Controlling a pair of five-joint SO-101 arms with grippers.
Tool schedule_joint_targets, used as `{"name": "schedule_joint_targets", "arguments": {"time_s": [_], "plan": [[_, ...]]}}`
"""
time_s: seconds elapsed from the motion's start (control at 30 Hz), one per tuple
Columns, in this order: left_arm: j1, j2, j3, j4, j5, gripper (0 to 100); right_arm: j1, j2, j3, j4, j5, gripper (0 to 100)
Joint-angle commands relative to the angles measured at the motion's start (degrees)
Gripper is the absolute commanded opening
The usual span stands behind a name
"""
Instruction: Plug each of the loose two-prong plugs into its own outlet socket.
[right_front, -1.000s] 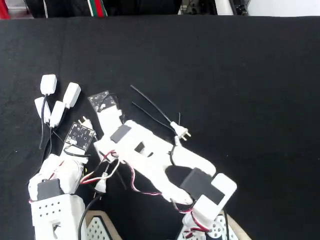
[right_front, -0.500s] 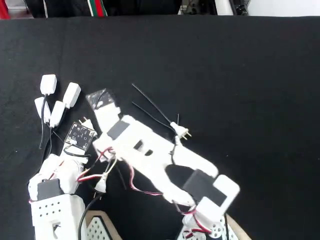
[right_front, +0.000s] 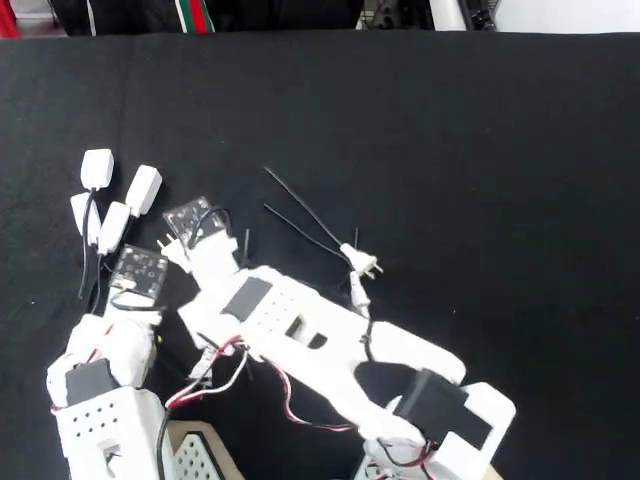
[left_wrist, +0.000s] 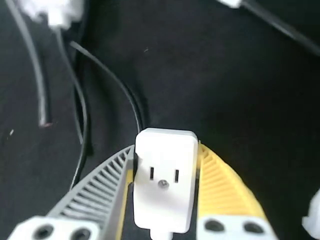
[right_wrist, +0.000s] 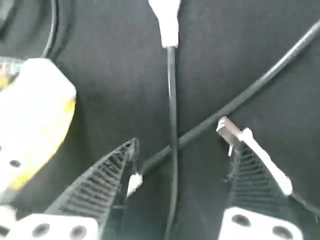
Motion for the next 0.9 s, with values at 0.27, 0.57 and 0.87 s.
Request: {"name": "schedule_joint_targets", "arguments": {"time_s": [0.27,0.57,0.87], "plan": [[-2.2,-0.4,-1.5,-1.2,1.9,3,-2.2,19.2,-15.6,9.2,-0.6,28.3],[-1.9,-0.4,-1.4,-1.2,1.9,3,-2.2,23.2,-18.4,11.8,0.0,3.4],[-1.7,-0.4,-1.3,-1.2,1.8,3,3.4,23.1,-20.1,16.4,8.8,1.2]]}}
